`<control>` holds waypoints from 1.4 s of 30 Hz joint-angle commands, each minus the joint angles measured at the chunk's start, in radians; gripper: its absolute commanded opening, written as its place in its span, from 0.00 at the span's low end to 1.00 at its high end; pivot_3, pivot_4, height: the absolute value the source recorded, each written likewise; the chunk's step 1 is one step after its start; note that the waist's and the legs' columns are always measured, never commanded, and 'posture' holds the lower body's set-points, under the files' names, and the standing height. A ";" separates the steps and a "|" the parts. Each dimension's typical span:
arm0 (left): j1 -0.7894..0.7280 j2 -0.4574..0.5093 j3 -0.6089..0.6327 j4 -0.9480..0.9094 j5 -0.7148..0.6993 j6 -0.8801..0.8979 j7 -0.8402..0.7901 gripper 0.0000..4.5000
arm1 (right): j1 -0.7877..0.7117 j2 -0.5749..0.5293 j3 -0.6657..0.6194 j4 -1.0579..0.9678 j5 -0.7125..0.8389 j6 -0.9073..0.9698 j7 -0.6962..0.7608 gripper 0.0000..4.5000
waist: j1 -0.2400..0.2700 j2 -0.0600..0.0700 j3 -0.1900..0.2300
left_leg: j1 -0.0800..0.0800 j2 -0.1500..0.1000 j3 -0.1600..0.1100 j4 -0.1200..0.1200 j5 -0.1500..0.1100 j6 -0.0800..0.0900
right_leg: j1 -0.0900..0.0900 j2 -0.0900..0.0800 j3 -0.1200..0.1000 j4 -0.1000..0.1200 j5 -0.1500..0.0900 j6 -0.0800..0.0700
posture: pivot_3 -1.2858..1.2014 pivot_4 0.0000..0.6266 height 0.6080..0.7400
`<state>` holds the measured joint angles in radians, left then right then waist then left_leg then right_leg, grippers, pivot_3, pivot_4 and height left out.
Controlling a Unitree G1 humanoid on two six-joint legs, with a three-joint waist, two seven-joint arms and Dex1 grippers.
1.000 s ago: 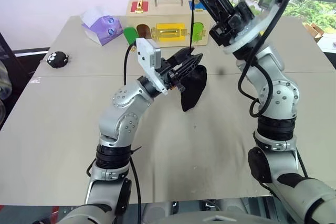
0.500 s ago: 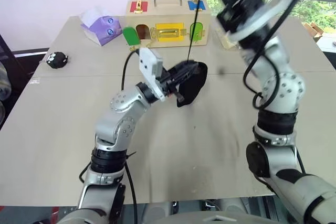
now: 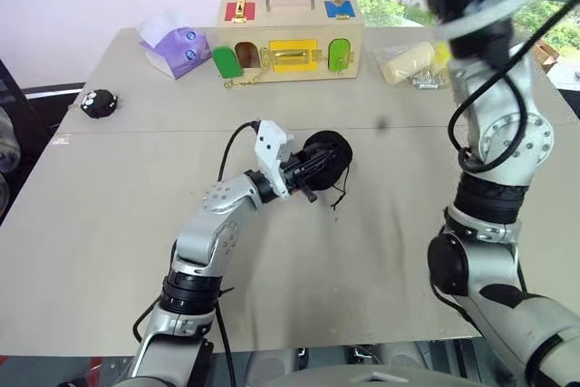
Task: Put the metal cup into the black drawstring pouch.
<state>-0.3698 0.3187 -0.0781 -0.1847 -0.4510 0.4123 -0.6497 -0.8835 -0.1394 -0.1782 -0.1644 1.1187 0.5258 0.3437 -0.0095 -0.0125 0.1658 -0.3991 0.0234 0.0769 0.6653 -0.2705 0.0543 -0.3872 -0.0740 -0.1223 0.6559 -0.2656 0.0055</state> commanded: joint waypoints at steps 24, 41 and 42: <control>-0.024 -0.017 0.036 -0.044 -0.014 0.001 0.000 0.04 | 0.519 -0.336 0.429 0.042 -0.688 0.002 0.334 0.59 | 0.026 -0.001 0.002 | 0.000 0.000 -0.001 0.003 -0.002 0.003 | 0.001 0.000 0.000 0.000 0.000 0.001 | 0.52 0.24 1.00; -0.030 -0.017 0.041 -0.039 -0.016 0.008 -0.007 0.04 | 0.474 -0.130 0.367 0.128 -0.738 -0.025 0.297 0.12 | 0.024 -0.002 0.002 | 0.000 0.000 -0.001 0.004 -0.001 0.001 | 0.001 0.001 0.000 0.000 0.000 0.001 | 0.52 0.24 1.00; -0.029 -0.018 0.041 -0.040 -0.016 0.008 -0.006 0.04 | 0.480 -0.141 0.365 0.115 -0.736 -0.019 0.305 0.01 | 0.024 -0.002 0.002 | 0.000 0.000 -0.001 0.004 -0.001 0.001 | 0.001 0.000 0.000 0.000 0.000 0.001 | 0.52 0.24 1.00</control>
<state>-0.3888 0.3001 -0.0445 -0.1869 -0.4567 0.4301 -0.6517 -0.4085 -0.2688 0.2140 0.0013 0.3757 0.5041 0.6327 0.0144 -0.0141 0.1680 -0.3993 0.0230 0.0761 0.6689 -0.2714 0.0556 -0.3862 -0.0735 -0.1224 0.6560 -0.2657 0.0064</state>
